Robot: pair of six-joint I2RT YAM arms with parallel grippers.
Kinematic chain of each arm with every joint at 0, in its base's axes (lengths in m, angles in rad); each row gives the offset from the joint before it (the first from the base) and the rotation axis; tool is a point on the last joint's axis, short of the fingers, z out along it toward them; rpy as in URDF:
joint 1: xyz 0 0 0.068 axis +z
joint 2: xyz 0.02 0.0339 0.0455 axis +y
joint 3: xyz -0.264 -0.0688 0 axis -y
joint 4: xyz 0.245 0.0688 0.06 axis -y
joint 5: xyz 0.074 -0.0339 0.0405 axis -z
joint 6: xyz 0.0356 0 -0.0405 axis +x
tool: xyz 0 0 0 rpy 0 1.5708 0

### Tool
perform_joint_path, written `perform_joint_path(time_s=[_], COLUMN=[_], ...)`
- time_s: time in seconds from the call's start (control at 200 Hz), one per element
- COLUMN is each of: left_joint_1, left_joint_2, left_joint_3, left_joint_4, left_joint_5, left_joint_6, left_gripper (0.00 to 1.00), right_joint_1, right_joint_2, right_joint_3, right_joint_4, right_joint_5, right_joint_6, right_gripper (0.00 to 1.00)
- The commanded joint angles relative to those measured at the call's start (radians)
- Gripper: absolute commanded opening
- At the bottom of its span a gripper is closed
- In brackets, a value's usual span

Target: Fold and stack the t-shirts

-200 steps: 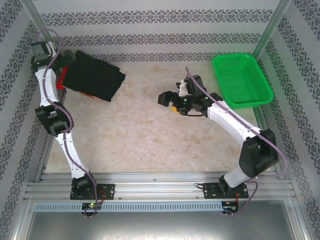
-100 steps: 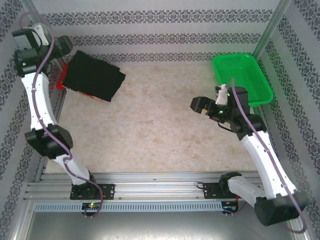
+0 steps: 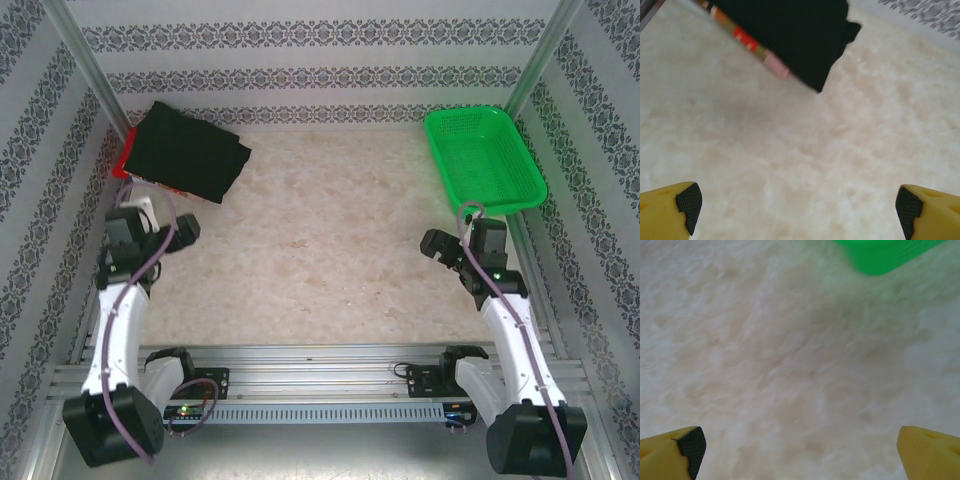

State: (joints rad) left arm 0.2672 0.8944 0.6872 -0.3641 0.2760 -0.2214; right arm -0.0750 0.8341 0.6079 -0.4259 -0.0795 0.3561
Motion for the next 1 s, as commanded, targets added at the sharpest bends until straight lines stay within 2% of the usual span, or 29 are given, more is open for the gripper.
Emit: perform_joint_path(time_s=[0.0, 0.085, 0.255, 0.385, 0.47, 0.505, 0.555, 0.6, 0.629, 0.689, 0.754, 0.804, 0.849, 0.894, 0.939, 0.969, 0.994], left_joint_1=[-0.01, -0.016, -0.022, -0.039, -0.047, -0.012, -0.01, -0.013, -0.021, -0.057, -0.071, -0.102, -0.161, -0.167, -0.182, -0.19, -0.192], left_joint_2=[-0.066, -0.051, 0.062, 0.271, 0.465, 0.485, 0.474, 0.475, 0.47, 0.48, 0.584, 0.688, 0.738, 0.716, 0.666, 0.679, 0.703], left_joint_3=[-0.127, -0.239, -0.434, -0.494, -0.507, -0.47, -0.444, -0.46, -0.486, -0.525, -0.501, -0.482, -0.463, -0.426, -0.374, -0.358, -0.348], left_joint_4=[0.183, 0.376, 0.855, 1.184, 1.436, 1.384, 1.311, 1.364, 1.422, 1.508, 1.59, 1.667, 1.681, 1.564, 1.393, 1.398, 1.422], left_joint_5=[-0.101, -0.047, -0.115, -0.108, -0.068, 0.031, 0.045, 0.056, 0.022, -0.124, -0.094, -0.031, -0.128, -0.118, -0.132, -0.132, -0.12], left_joint_6=[0.017, 0.029, -0.032, -0.062, -0.094, -0.103, -0.088, -0.06, -0.022, 0.017, 0.039, 0.097, 0.136, 0.147, 0.164, 0.174, 0.178], left_gripper=[1.0, 1.0, 1.0, 1.0, 1.0, 1.0, 1.0, 1.0, 1.0, 1.0, 1.0, 1.0, 1.0, 1.0, 1.0, 1.0, 1.0], right_joint_1=[-0.004, -0.005, -0.001, 0.034, 0.045, 0.044, 0.037, 0.033, 0.031, 0.029, 0.031, 0.019, 0.002, 0.003, 0.021, 0.035, 0.04], right_joint_2=[-0.071, -0.124, -0.084, 0.044, 0.141, 0.181, 0.245, 0.304, 0.345, 0.427, 0.459, 0.509, 0.553, 0.593, 0.605, 0.653, 0.702], right_joint_3=[-0.12, -0.246, -0.437, -0.455, -0.443, -0.433, -0.421, -0.41, -0.401, -0.369, -0.321, -0.322, -0.32, -0.31, -0.275, -0.256, -0.237], right_joint_4=[0.271, 0.452, 0.763, 0.939, 1.04, 1.078, 1.136, 1.206, 1.247, 1.306, 1.263, 1.33, 1.354, 1.395, 1.321, 1.325, 1.39], right_joint_5=[0.164, 0.17, 0.158, 0.135, 0.143, 0.144, 0.136, 0.122, 0.11, 0.072, 0.074, 0.101, 0.09, 0.065, 0.035, 0.072, 0.055], right_joint_6=[-0.151, -0.203, -0.166, -0.195, -0.226, -0.234, -0.241, -0.239, -0.231, -0.223, -0.259, -0.241, -0.223, -0.234, -0.271, -0.271, -0.278], right_gripper=[0.98, 0.98, 0.98, 0.98, 0.98, 0.98, 0.98, 0.98, 0.98, 0.98, 0.98, 0.98, 0.98, 0.98, 0.98, 0.98, 0.98])
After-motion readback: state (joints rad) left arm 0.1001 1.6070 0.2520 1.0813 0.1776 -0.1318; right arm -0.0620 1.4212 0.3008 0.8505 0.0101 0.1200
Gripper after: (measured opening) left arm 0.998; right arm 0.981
